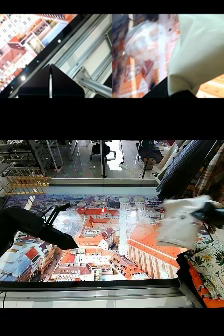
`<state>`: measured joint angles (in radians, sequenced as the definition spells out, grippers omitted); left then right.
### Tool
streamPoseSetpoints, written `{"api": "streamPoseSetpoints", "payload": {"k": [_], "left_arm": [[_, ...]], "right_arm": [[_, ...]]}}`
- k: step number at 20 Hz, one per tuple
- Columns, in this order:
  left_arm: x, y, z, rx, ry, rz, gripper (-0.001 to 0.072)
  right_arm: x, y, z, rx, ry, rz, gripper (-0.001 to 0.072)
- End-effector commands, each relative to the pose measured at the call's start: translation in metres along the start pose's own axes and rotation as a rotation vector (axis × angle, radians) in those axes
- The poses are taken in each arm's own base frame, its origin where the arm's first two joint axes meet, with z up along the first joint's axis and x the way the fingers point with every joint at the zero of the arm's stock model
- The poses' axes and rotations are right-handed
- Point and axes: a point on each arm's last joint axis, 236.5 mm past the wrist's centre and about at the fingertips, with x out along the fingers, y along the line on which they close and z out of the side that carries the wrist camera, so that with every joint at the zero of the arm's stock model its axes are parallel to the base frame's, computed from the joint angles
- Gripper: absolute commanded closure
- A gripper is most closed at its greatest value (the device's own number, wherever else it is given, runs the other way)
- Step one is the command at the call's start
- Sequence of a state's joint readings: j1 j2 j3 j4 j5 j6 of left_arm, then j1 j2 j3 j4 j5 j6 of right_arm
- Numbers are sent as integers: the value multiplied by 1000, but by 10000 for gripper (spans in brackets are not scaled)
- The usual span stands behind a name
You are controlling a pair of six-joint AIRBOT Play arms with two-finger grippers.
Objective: Fold the clothes and pants, and hang the long-sleeved shirts on hangers.
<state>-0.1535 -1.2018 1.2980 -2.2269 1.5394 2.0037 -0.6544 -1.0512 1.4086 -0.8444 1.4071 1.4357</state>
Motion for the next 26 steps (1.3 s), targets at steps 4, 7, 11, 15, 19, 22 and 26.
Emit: {"api": "streamPoseSetpoints", "payload": {"k": [4,7,11,15,19,22,26], "left_arm": [[-4,-3,1,63,-17,9,691],[0,2,5,53,-20,11,691],[2,5,4,49,-14,11,691],[1,12,1,50,0,43,690],[-35,109,-40,-22,171,495,691],[-152,182,-68,-183,185,1092,690],[-256,183,-25,-195,-252,1400,690]], "right_arm": [[-149,-201,-92,575,-53,-470,699],[-137,-253,-184,778,135,-604,697],[-149,-301,-219,774,170,-809,48],[-196,-299,-123,572,-109,-863,11],[-184,-192,52,329,-620,-395,14],[-97,-107,60,55,-414,-175,15],[33,-68,-41,-220,111,-177,253]]}}
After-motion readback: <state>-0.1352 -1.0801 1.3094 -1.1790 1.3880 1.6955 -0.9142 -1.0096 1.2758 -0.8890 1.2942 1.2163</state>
